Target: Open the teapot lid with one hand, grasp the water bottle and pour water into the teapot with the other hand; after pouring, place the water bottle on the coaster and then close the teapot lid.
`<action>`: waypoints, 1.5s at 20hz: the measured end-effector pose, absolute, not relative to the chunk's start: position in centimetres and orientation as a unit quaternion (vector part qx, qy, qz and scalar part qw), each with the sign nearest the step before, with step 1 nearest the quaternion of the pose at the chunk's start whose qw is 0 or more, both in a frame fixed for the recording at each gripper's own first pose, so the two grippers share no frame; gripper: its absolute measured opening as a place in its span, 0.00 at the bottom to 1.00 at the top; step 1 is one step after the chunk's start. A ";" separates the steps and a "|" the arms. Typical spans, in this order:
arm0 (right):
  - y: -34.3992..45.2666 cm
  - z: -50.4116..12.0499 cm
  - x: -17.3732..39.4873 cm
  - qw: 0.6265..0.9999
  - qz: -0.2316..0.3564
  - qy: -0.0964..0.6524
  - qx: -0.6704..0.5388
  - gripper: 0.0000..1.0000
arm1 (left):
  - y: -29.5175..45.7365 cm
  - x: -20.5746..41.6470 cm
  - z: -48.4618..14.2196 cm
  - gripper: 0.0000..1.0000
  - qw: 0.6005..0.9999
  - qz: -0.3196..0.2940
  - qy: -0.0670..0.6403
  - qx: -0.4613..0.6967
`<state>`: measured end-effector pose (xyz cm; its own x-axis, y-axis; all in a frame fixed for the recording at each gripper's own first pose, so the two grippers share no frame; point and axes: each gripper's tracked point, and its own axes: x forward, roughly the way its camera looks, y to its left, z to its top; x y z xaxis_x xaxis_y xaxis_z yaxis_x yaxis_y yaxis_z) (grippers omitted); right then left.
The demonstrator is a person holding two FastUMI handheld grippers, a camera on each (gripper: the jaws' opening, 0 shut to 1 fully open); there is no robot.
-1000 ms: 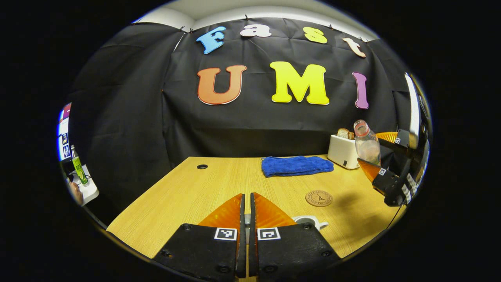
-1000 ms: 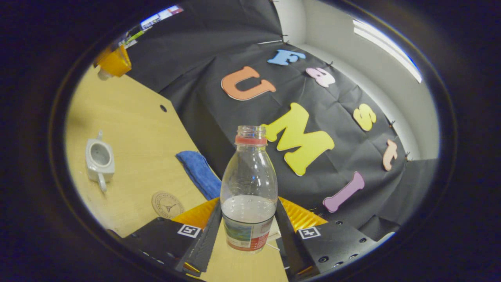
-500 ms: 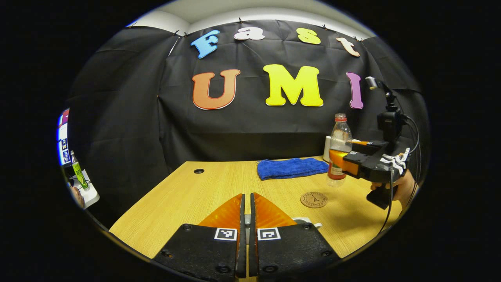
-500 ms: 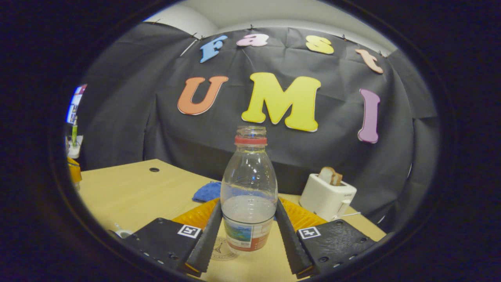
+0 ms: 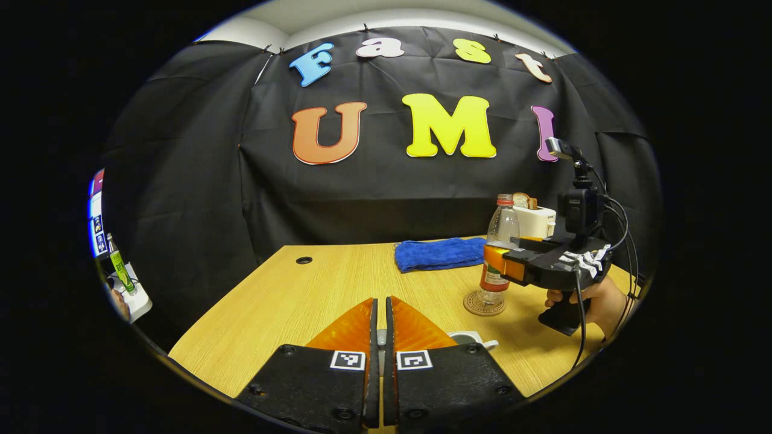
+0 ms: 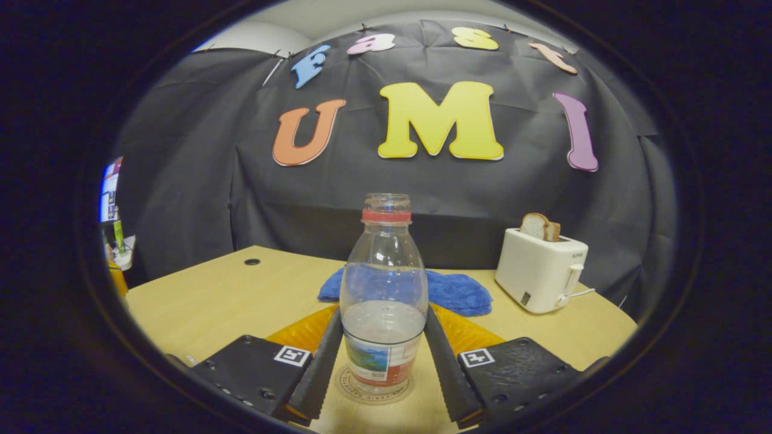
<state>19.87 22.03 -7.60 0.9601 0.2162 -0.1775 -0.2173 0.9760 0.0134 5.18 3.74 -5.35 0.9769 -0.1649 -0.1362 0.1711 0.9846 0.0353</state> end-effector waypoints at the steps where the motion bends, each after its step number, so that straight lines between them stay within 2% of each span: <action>1: 22.1 -7.7 20.0 0.990 0.109 0.090 -0.006 0.75 | 3.9 5.3 -5.4 0.05 0.994 -0.083 0.067 0.024; 14: 22.2 -8.7 19.9 0.988 0.116 0.097 -0.005 0.79 | 4.0 5.4 -5.6 0.05 0.994 -0.080 0.071 0.012; 17: 22.1 -8.6 19.9 0.988 0.121 0.096 -0.005 0.96 | 3.9 5.4 -5.6 0.05 0.994 -0.081 0.072 0.012; 19: 22.3 -8.0 19.5 0.988 0.126 0.086 -0.005 0.99 | 3.8 5.3 -5.6 0.05 0.994 -0.082 0.071 0.012; 30: 19.2 -1.3 13.4 0.992 0.126 0.010 -0.012 0.95 | 1.5 5.4 -5.2 0.05 0.993 -0.096 0.066 -0.015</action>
<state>13.37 19.16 -1.32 0.9679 0.2501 -0.0233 -0.2506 0.9678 -0.0216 5.36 1.51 -5.22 0.9726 -0.1935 -0.1291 0.1895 0.9809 -0.0432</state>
